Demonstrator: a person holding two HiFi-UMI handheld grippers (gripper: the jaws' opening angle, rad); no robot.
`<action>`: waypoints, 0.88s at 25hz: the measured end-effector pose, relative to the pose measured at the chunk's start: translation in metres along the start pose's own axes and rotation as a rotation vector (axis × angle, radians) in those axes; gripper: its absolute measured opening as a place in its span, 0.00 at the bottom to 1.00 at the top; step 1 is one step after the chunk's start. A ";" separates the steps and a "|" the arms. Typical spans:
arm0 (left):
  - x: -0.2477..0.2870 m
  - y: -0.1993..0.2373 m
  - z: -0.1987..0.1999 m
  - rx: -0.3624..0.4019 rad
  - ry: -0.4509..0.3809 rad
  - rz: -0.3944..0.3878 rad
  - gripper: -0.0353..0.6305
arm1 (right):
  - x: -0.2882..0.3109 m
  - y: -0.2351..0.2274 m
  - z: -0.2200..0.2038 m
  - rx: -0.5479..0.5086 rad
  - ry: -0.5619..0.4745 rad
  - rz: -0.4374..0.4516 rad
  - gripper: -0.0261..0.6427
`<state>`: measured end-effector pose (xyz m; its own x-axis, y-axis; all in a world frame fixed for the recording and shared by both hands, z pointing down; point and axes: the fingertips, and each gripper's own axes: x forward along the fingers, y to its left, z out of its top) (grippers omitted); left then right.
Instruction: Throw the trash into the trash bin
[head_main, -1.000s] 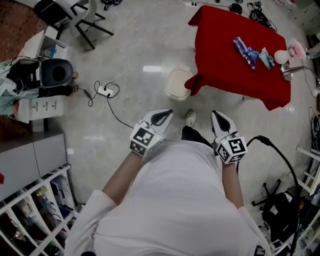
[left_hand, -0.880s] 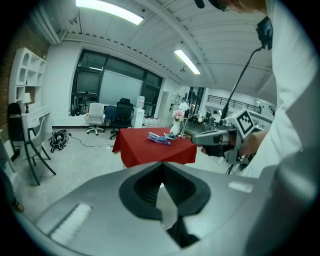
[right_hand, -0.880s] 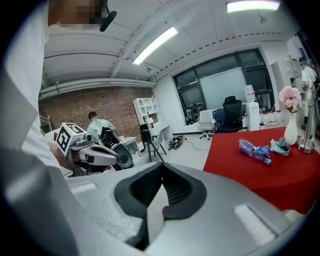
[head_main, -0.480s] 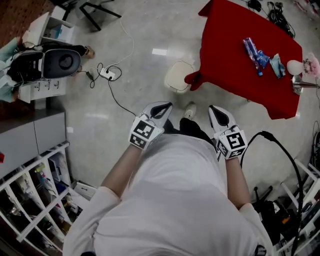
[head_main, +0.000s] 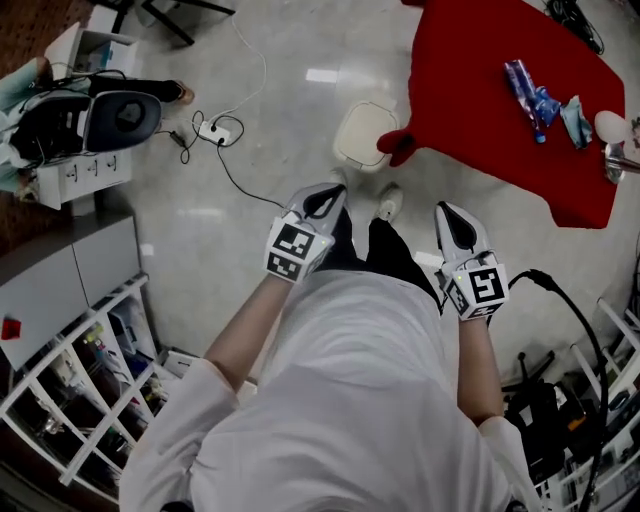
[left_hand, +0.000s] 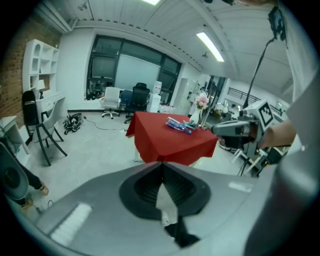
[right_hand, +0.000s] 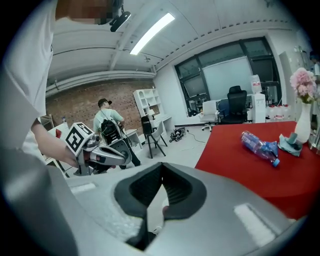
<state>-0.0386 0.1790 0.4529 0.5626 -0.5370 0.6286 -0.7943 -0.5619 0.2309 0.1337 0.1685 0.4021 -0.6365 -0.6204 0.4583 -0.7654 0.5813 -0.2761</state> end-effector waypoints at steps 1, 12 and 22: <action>0.006 0.006 -0.005 -0.006 0.014 -0.002 0.06 | 0.003 -0.002 -0.004 0.010 0.003 -0.012 0.04; 0.099 0.064 -0.098 -0.046 0.134 -0.003 0.06 | 0.073 -0.021 -0.081 0.086 0.088 -0.068 0.04; 0.183 0.100 -0.192 -0.080 0.236 0.030 0.06 | 0.124 -0.046 -0.154 0.131 0.143 -0.068 0.04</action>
<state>-0.0593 0.1455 0.7334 0.4765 -0.3857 0.7900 -0.8308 -0.4915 0.2612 0.1048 0.1460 0.6022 -0.5700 -0.5695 0.5922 -0.8180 0.4614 -0.3435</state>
